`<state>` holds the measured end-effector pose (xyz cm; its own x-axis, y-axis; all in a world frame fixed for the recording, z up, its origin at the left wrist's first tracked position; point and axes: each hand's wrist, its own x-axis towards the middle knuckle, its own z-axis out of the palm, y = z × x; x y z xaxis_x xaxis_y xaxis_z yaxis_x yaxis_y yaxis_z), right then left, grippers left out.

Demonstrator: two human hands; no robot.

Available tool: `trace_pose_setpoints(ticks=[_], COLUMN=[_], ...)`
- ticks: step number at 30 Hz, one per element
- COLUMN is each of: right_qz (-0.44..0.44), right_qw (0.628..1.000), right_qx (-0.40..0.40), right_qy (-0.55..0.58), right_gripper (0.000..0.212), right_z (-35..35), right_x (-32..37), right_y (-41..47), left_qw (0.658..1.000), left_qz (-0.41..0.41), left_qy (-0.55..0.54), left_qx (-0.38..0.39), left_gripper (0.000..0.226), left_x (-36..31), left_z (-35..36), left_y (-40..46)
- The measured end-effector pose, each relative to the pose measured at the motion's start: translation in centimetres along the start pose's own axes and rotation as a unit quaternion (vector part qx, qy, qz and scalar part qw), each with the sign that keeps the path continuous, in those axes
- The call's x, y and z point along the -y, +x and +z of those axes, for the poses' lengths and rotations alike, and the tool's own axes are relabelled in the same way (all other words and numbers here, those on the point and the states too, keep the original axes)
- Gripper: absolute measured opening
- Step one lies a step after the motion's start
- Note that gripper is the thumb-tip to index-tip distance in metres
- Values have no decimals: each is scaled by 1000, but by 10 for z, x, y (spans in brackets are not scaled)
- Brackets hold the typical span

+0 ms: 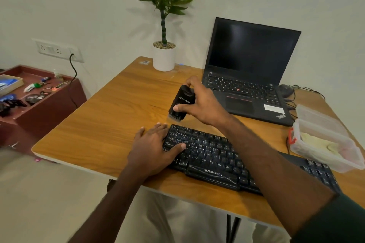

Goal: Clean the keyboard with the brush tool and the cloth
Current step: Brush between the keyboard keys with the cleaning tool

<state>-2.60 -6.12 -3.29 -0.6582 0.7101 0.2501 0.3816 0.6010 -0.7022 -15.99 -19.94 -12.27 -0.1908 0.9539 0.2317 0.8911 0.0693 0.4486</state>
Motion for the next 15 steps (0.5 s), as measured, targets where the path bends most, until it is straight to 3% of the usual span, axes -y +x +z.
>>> trace_pose_setpoints(ticks=[6, 9, 15], right_qz=[-18, -35, -27], right_qw=[1000, 999, 995], right_qx=[13, -13, -80], right_qy=[22, 22, 54], right_gripper=[49, 48, 47], right_z=[9, 26, 22], right_x=[-9, -10, -6], right_y=[-10, -8, -7], left_qw=[1000, 1000, 1000], left_qz=[6, 21, 20], left_qy=[-10, -20, -17], left_qx=[-7, -9, -12], left_gripper=[89, 77, 86], left_x=[2, 3, -1], left_z=[3, 2, 2], left_y=[2, 3, 0])
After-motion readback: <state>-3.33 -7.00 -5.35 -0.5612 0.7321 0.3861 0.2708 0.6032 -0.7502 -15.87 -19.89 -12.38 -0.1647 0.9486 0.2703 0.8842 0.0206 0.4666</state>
